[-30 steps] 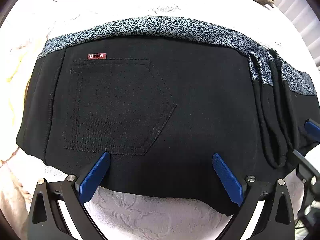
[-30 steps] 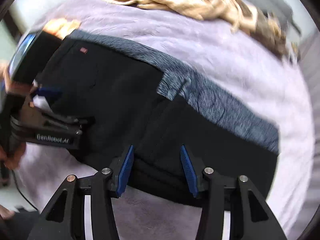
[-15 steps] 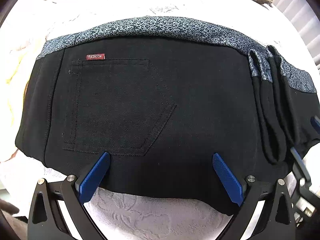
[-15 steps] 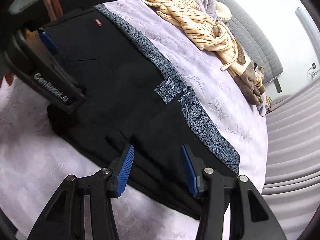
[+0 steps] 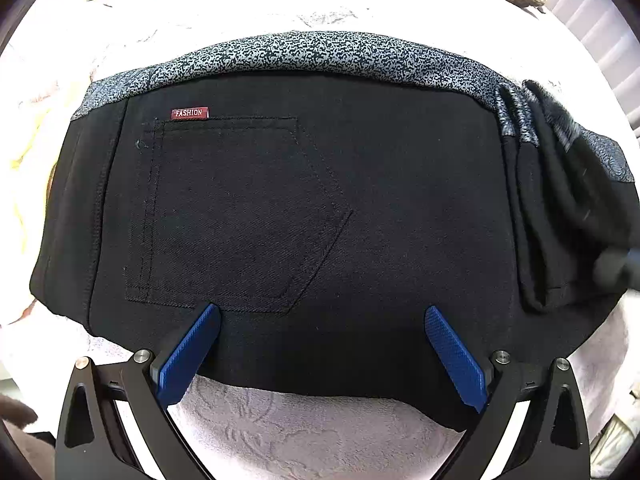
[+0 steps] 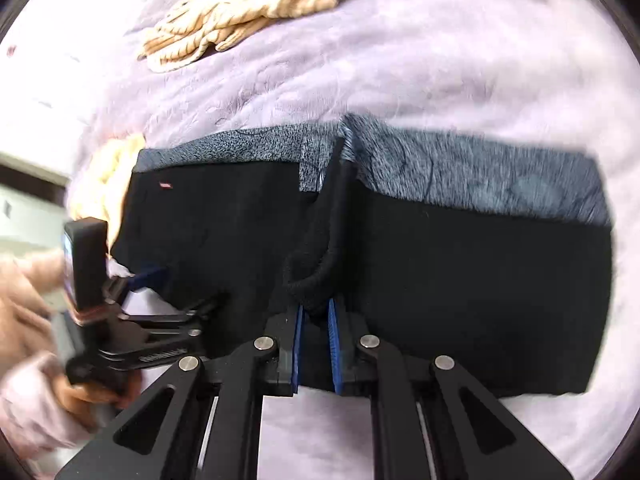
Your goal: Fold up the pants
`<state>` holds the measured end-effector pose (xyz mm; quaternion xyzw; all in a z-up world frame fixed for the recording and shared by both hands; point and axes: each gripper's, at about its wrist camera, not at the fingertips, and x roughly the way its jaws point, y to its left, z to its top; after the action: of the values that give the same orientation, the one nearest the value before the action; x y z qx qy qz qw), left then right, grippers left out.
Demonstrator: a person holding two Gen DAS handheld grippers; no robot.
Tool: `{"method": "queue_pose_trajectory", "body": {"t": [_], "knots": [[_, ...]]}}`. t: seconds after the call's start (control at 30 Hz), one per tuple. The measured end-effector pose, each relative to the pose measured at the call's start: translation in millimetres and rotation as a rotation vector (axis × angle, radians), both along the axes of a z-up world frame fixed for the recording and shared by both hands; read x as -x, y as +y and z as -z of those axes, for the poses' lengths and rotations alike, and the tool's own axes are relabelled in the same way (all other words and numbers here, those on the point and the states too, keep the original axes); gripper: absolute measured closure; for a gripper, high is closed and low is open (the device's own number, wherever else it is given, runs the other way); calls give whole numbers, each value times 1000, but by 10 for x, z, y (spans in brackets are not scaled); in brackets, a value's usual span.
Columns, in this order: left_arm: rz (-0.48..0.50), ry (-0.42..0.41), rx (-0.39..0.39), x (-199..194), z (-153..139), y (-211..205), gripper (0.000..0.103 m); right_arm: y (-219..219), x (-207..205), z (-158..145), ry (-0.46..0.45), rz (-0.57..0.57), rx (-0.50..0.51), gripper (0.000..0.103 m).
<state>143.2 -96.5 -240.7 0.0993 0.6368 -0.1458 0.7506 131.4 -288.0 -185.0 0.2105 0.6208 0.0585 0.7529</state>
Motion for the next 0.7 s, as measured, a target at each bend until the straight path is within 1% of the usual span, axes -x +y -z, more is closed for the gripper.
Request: {"method": "queue_pose_trajectory", "body": {"t": [0.07,0.13,0.17,0.23,0.3,0.33,0.37,0.4,0.43,0.47,0.53,0.63,0.7], "knots": [[2,1,-7,2,2,6,0,118,27,120,34,-17,-9,90],[6,6,-9,0,-4,-1,0,250,62,248,58,-16,8,90],[6,11,-8,-8,-12,-2,0,281,76,257,56,-9,21,90],[2,24,-9,-28,-38,-12,1,372,78,202,47,-23,80,90],[-7,35,-6,-56,-111,-22,1,548,75,127,38,-111,166,80],[-13,39,2,-71,-166,-18,1,633,76,80,33,-160,189,78],[-17,39,14,-82,-233,-18,1,690,70,9,25,-207,186,74],[-14,34,30,-87,-319,-28,1,725,107,-79,8,-231,135,73],[3,21,46,-88,-422,-63,1,720,150,-154,-6,-231,89,72],[24,5,59,-86,-511,-111,1,674,204,-240,-22,-214,60,71],[89,-27,101,-83,-714,-298,1,430,337,-394,-54,-118,47,71],[194,-60,188,-90,-948,-748,1,-218,541,-459,-57,112,-7,71],[233,-70,224,-105,-995,-1080,1,-622,584,-412,-28,232,-11,71]]}}
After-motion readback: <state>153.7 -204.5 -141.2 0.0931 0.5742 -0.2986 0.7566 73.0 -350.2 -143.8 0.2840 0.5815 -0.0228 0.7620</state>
